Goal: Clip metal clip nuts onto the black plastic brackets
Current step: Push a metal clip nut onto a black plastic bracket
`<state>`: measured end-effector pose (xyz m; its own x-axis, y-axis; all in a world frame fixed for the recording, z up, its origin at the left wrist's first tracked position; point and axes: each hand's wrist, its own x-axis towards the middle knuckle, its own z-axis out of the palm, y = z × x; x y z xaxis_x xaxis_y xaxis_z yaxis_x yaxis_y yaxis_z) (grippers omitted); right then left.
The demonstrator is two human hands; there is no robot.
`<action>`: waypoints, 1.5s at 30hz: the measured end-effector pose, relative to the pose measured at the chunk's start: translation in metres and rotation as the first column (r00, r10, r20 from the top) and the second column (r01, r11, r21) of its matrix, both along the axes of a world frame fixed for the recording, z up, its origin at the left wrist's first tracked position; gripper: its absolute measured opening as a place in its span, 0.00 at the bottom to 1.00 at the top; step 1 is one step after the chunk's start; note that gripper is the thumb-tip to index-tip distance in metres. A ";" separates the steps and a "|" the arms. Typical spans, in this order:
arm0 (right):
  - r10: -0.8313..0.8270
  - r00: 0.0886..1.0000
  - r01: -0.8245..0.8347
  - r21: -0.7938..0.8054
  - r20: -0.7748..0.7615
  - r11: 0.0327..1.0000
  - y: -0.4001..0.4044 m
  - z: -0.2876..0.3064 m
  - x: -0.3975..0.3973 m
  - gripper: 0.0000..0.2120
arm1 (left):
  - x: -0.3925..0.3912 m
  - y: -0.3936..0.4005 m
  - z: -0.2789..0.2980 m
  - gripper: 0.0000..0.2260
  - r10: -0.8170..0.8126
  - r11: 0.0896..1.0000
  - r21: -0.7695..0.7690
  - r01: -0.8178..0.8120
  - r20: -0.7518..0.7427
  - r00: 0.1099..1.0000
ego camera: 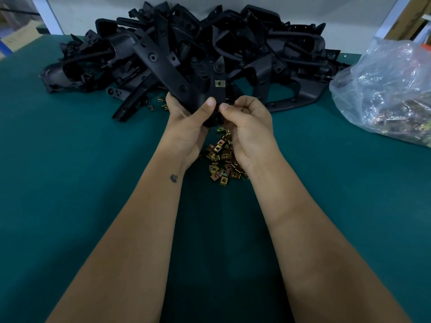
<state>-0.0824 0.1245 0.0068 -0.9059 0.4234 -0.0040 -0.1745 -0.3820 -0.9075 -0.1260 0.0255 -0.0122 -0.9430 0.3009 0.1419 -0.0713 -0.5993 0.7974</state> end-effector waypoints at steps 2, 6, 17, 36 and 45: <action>-0.036 0.999 0.034 0.079 0.018 0.996 -0.001 0.000 0.000 0.13 | 0.000 0.001 -0.001 0.28 0.017 1.000 -0.014 -0.017 -0.009 1.000; 0.005 0.999 -0.008 0.081 0.035 0.997 0.001 0.001 0.000 0.13 | -0.001 -0.002 -0.001 0.28 -0.005 1.000 -0.019 0.004 -0.014 1.000; -0.034 0.999 0.028 0.158 0.037 0.987 -0.001 -0.002 0.001 0.10 | -0.003 0.000 -0.001 0.25 0.026 0.996 0.082 -0.032 0.077 0.997; -0.237 0.966 0.161 0.960 -0.106 0.230 -0.012 -0.013 0.004 0.18 | -0.001 0.009 -0.001 0.19 0.080 0.967 0.220 -0.129 0.218 0.973; -0.237 0.966 0.186 0.913 -0.103 0.363 -0.012 -0.010 0.007 0.17 | -0.001 0.005 -0.001 0.22 0.055 0.985 0.150 -0.084 0.188 0.981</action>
